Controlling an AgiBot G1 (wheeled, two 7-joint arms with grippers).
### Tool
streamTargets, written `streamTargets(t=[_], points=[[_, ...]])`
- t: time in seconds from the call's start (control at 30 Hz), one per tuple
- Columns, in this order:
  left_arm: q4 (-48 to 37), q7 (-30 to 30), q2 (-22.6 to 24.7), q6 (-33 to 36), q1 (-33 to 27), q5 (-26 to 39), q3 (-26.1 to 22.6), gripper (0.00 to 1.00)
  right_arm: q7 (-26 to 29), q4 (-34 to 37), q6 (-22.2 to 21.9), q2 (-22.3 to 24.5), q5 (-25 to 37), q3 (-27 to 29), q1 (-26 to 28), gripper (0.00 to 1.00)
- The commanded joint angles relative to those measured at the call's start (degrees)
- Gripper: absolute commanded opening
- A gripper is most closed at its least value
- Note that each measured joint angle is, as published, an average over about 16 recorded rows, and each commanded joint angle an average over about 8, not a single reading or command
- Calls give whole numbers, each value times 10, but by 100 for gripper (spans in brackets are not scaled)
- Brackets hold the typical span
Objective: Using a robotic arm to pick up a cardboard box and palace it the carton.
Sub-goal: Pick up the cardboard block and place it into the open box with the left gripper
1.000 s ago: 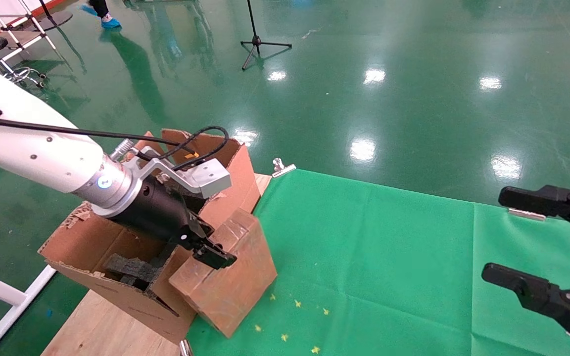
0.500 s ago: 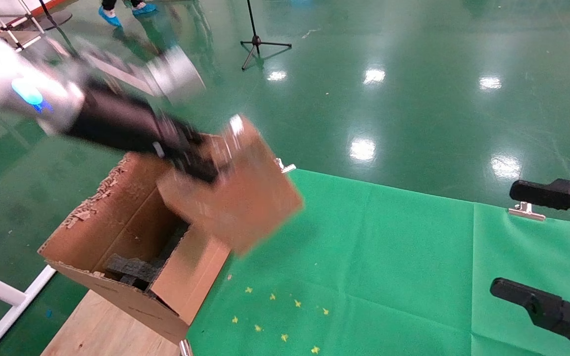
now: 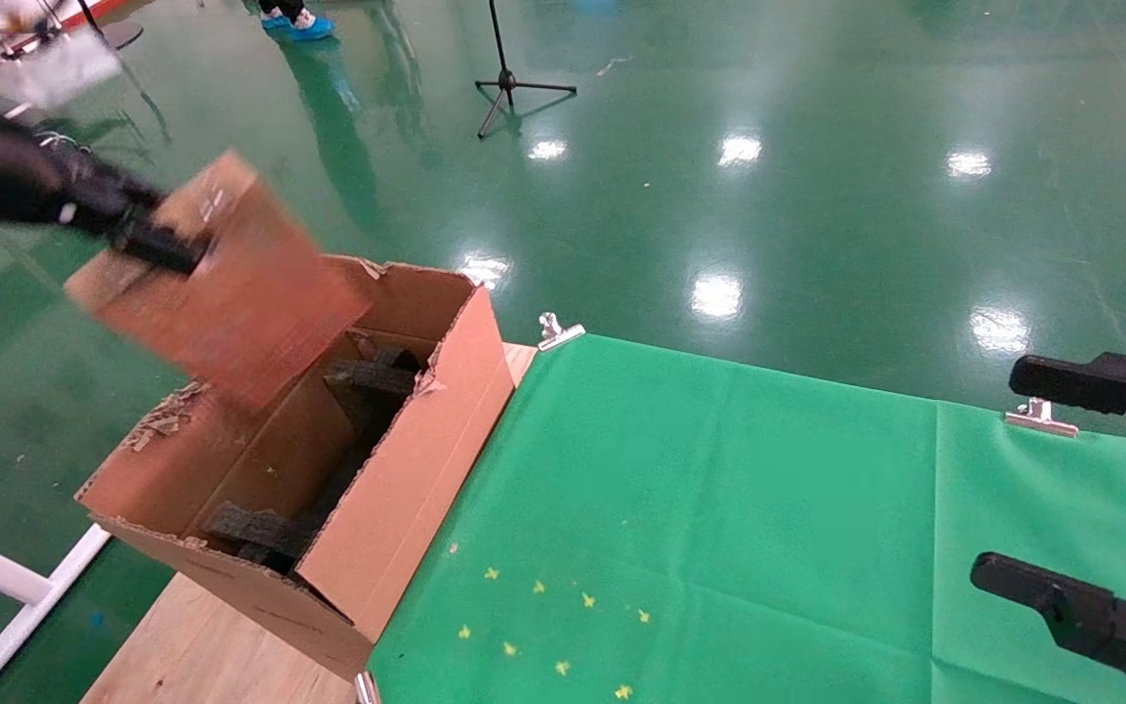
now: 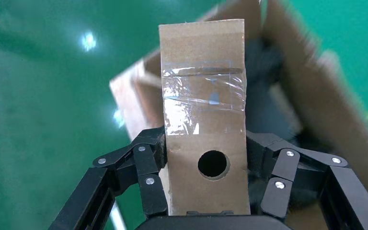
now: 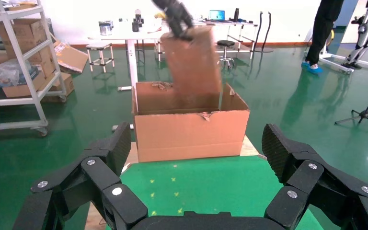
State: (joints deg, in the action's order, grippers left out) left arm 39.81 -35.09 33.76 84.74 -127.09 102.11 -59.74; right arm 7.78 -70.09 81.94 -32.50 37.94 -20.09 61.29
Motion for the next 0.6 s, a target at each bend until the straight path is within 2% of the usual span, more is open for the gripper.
streamTargets(t=[0.03,0.33,0.6], points=[[-39,29,-1,-4,4,18,-10,0,0,0,0,0,0,0,0,100],[-197,60,38,-81,51,27,-18,0,0,0,0,0,0,0,0,100],[-290,52,72,-154,76,40,-23,0,0,0,0,0,0,0,0,100]])
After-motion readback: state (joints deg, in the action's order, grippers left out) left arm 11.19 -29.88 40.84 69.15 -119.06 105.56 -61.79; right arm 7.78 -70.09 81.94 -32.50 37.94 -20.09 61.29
